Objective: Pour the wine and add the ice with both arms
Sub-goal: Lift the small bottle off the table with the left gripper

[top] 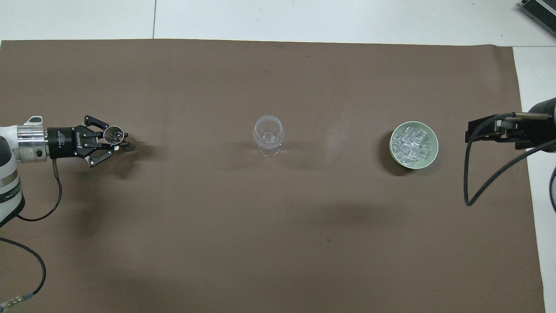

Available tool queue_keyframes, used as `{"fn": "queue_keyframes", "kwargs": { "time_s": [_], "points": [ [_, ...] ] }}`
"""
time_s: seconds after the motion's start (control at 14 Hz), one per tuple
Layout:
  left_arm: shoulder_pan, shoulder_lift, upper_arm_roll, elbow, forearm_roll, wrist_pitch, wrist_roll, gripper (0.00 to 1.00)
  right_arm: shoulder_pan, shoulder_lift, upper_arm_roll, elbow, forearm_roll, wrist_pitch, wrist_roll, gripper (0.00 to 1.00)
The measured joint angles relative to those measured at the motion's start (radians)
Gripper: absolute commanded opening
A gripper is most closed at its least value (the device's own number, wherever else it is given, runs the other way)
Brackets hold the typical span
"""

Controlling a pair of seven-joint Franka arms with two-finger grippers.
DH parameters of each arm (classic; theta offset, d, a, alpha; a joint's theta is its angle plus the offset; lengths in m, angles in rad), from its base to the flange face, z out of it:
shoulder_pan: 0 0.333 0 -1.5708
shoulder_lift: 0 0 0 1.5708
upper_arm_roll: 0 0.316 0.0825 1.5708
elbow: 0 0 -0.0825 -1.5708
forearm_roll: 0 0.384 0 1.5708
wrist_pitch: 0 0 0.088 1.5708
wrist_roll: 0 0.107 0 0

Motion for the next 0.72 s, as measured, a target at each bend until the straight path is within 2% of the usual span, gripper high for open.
{"fn": "queue_keyframes", "kwargs": {
  "time_s": [0.72],
  "points": [
    [0.002,-0.019,-0.003,0.004,-0.046,-0.041,0.007,0.00,0.000,0.000,0.000,0.000,0.000,0.000,0.000,1.00]
  ]
}}
